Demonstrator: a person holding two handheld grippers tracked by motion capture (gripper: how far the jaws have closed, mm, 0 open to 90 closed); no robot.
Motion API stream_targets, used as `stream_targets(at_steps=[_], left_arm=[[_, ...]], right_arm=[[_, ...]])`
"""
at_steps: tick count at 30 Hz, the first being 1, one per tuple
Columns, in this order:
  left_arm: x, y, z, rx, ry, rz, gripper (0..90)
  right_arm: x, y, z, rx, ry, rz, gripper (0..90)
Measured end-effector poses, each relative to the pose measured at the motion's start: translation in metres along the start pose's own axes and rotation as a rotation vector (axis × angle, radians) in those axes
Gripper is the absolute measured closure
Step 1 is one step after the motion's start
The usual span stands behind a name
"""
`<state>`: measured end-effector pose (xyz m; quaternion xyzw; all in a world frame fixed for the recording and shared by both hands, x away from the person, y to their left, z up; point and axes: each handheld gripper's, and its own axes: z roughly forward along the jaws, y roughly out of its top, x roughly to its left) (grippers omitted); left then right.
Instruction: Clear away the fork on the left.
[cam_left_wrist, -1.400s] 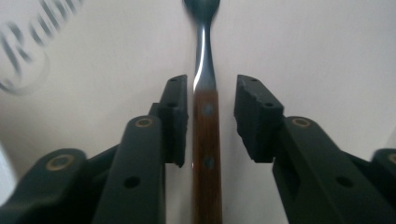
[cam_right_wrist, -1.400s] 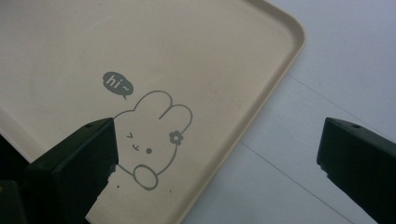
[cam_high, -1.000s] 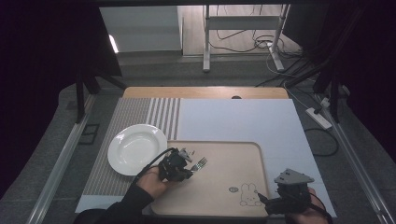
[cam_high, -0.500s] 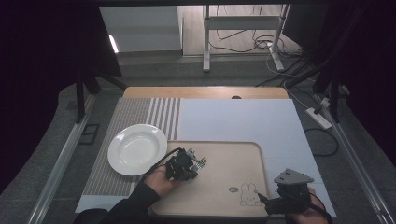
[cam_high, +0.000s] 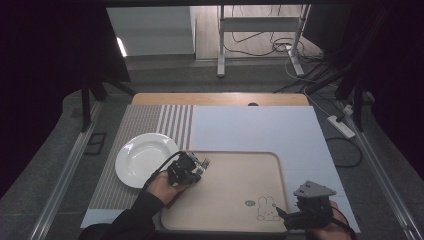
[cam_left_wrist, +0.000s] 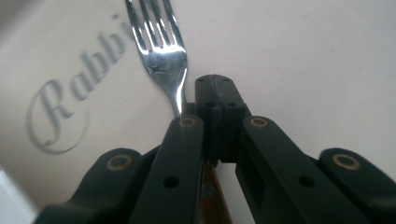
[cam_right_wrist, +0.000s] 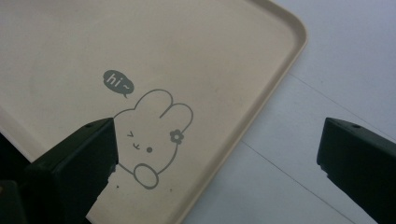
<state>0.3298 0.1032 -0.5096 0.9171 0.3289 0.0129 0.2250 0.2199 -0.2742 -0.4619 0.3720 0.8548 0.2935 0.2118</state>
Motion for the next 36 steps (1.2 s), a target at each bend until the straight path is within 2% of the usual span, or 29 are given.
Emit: stream_targets(at_steps=[15,25,30,32,36], left_arm=[[0.023,-0.011,-0.007,-0.001,0.015,-0.061,89.2],[0.03,-0.016,-0.011,0.008,0.031,-0.087,89.2],[0.034,-0.019,-0.013,0.016,0.053,-0.098,89.2],[0.036,-0.02,-0.014,0.008,0.048,-0.113,89.2],[0.037,-0.021,-0.014,0.003,0.036,-0.111,89.2]], right_arm=[[0.0,0.0,0.0,0.001,0.001,-0.001,0.0],[0.0,0.0,0.0,0.001,0.002,-0.002,0.0],[0.0,0.0,0.0,0.001,0.001,-0.004,0.0],[0.0,0.0,0.0,0.001,0.002,-0.004,0.0],[0.0,0.0,0.0,0.002,0.002,-0.004,0.0]])
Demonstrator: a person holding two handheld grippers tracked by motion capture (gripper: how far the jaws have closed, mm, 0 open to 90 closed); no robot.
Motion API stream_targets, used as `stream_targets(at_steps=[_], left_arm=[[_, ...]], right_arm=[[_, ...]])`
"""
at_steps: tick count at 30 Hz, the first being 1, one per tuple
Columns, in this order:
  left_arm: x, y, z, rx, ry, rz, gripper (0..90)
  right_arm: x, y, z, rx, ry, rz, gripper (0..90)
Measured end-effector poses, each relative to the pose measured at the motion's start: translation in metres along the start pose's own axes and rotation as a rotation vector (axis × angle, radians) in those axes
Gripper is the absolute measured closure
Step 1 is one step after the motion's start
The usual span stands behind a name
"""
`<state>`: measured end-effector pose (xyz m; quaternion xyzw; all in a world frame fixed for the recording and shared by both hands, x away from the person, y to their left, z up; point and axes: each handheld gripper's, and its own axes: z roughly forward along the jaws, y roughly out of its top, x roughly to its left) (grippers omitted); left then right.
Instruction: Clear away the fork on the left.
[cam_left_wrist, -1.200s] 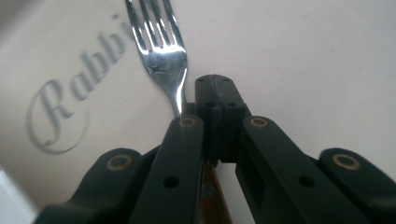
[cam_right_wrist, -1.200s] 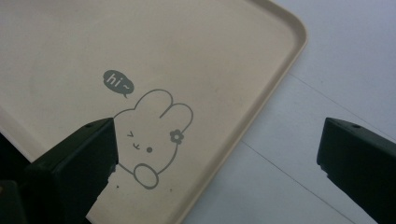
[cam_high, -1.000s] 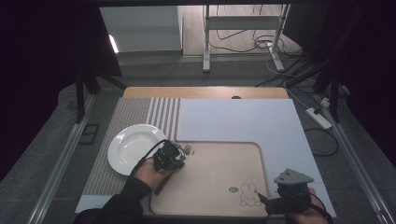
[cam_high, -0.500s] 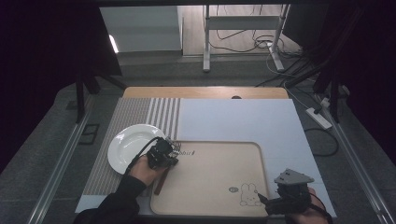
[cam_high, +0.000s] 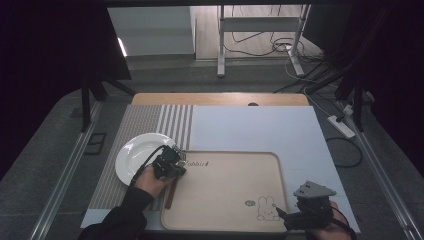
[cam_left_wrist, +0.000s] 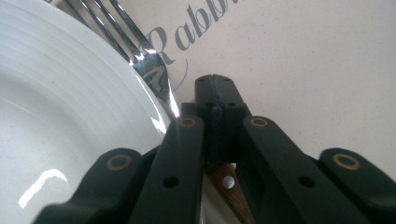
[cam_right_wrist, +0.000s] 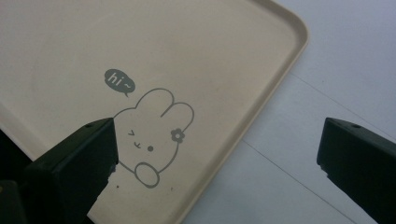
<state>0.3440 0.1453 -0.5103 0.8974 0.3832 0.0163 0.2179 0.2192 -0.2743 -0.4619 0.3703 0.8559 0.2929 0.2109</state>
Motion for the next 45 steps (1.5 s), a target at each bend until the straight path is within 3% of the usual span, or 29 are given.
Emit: stream_targets(at_steps=[2,6,11,13,15,22,29,31,38,42,45], left_arm=[[0.0,0.0,-0.002,-0.011,-0.018,0.0,89.1],[-0.004,0.001,-0.012,-0.057,-0.013,0.006,83.0],[-0.007,0.0,-0.019,-0.093,-0.034,0.026,65.3],[-0.008,-0.002,-0.021,-0.1,-0.017,0.031,62.5],[-0.007,-0.004,-0.023,-0.107,-0.032,0.033,56.0],[-0.006,-0.01,-0.03,-0.16,-0.016,0.056,36.5],[0.0,-0.016,-0.029,-0.18,-0.019,0.021,10.1],[0.002,-0.018,-0.03,-0.177,-0.039,0.006,3.4],[0.006,-0.023,-0.033,-0.194,-0.087,0.006,0.0],[0.007,-0.027,-0.035,-0.219,-0.087,0.014,0.0],[0.01,-0.032,-0.037,-0.235,-0.056,0.006,0.0]], right_arm=[[0.0,0.0,0.0,0.0,0.0,0.0,0.0],[0.0,0.0,0.0,0.0,-0.001,0.001,0.0],[0.0,0.0,0.0,0.0,0.0,0.001,0.0],[0.0,0.0,0.0,0.001,0.0,0.001,0.0],[0.0,0.0,0.0,0.001,0.001,0.002,0.0],[0.0,0.0,0.0,0.002,-0.001,0.001,0.0],[0.0,0.0,0.0,0.002,-0.002,0.002,0.0],[0.0,0.0,0.0,0.002,-0.002,0.003,0.0],[0.0,0.0,0.0,0.001,-0.002,0.003,0.0],[0.0,0.0,0.0,0.002,-0.002,0.003,0.0],[0.0,0.0,0.0,0.001,-0.002,0.005,0.0]])
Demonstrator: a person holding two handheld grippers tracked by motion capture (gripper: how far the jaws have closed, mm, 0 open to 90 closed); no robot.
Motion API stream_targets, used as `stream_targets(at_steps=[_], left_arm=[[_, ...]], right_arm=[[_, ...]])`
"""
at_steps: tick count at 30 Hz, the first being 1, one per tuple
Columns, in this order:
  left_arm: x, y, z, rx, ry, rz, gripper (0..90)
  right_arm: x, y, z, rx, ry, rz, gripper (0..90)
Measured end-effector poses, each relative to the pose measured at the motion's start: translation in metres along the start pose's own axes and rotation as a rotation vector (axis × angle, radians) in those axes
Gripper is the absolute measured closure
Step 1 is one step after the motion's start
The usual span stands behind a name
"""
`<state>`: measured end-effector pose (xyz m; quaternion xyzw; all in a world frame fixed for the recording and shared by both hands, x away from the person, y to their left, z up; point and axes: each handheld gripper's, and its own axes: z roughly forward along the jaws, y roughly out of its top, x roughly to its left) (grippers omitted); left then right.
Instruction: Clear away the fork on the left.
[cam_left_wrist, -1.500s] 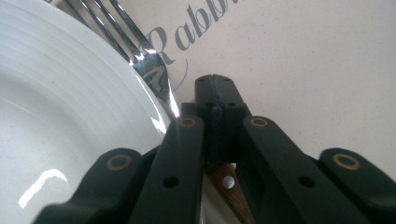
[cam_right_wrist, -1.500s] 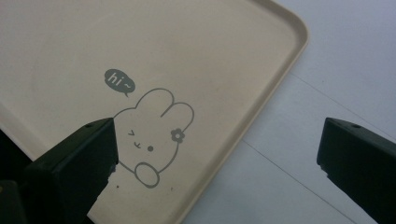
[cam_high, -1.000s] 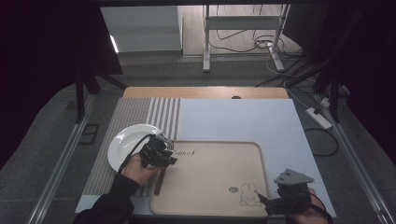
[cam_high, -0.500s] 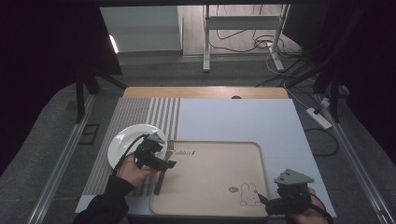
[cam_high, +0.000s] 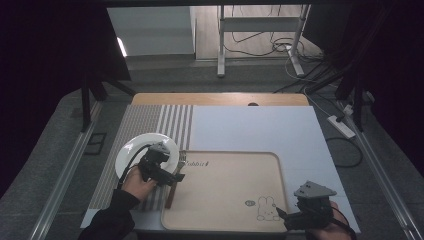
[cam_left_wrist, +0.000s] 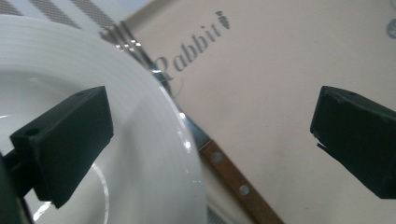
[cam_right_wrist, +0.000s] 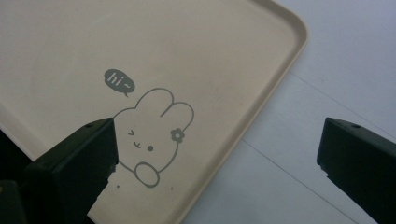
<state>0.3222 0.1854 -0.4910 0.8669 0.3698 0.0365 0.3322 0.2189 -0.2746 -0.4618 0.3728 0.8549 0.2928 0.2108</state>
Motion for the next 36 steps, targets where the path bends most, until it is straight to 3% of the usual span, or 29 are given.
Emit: stream_targets(at_steps=[6,23,36], left_arm=[[0.002,-0.011,-0.011,-0.023,0.025,-0.015,0.0],[0.0,-0.048,-0.039,-0.064,0.041,-0.045,0.0],[-0.006,-0.075,-0.057,-0.094,0.063,-0.098,0.0]], right_arm=[[0.0,0.0,0.0,-0.001,0.001,0.006,0.0],[-0.002,0.0,-0.002,-0.022,-0.009,0.022,0.0],[-0.002,-0.001,-0.003,-0.034,-0.016,0.036,0.0]])
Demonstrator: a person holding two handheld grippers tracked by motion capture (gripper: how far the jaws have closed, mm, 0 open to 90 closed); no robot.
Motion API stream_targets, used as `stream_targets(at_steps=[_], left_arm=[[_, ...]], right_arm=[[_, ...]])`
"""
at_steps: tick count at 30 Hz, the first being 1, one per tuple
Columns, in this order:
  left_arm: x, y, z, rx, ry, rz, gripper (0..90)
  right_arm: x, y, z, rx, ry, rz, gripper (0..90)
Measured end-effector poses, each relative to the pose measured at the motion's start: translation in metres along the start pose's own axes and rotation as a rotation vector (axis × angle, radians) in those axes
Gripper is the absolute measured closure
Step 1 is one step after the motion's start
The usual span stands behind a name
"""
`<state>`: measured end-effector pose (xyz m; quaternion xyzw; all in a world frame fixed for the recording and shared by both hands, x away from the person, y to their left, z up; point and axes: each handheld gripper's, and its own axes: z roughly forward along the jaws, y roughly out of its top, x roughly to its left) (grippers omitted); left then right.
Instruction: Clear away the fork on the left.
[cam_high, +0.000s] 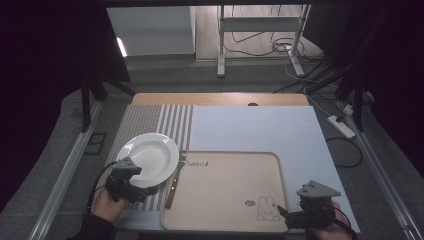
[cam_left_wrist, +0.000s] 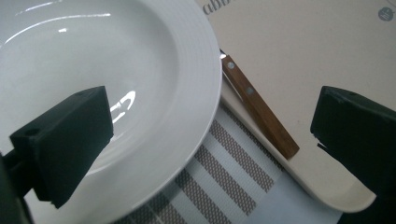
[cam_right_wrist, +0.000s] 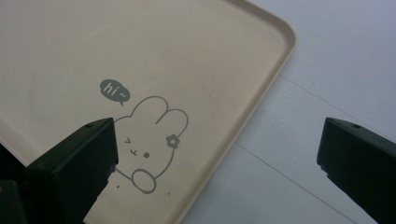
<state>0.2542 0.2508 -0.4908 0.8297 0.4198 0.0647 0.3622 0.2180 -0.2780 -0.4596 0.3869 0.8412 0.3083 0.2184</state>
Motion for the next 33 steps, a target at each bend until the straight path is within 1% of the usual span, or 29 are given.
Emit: stream_targets(at_steps=[3,9,14,19,23,27,30,33], left_arm=[[0.0,-0.006,-0.005,-0.003,0.009,-0.008,0.0],[0.001,-0.019,-0.015,-0.022,0.02,-0.043,0.0],[0.0,-0.029,-0.022,-0.031,0.028,-0.059,0.0],[-0.003,-0.036,-0.028,-0.034,0.039,-0.059,0.0],[-0.005,-0.041,-0.033,-0.049,0.047,-0.057,0.0],[-0.009,-0.045,-0.037,-0.059,0.067,-0.051,0.0],[-0.01,-0.047,-0.039,-0.062,0.074,-0.054,0.0],[-0.009,-0.046,-0.039,-0.06,0.072,-0.055,0.0]], right_arm=[[0.0,0.0,0.0,-0.003,-0.001,0.003,0.0],[-0.001,0.0,-0.001,-0.004,-0.002,0.008,0.0],[-0.001,0.0,-0.001,-0.009,-0.006,0.015,0.0],[-0.001,0.0,-0.001,-0.012,-0.01,0.017,0.0],[-0.001,-0.001,-0.002,-0.014,-0.013,0.022,0.0],[-0.001,-0.001,-0.002,-0.014,-0.015,0.021,0.0],[-0.001,-0.001,-0.002,-0.014,-0.015,0.02,0.0],[-0.001,-0.001,-0.001,-0.014,-0.015,0.018,0.0]])
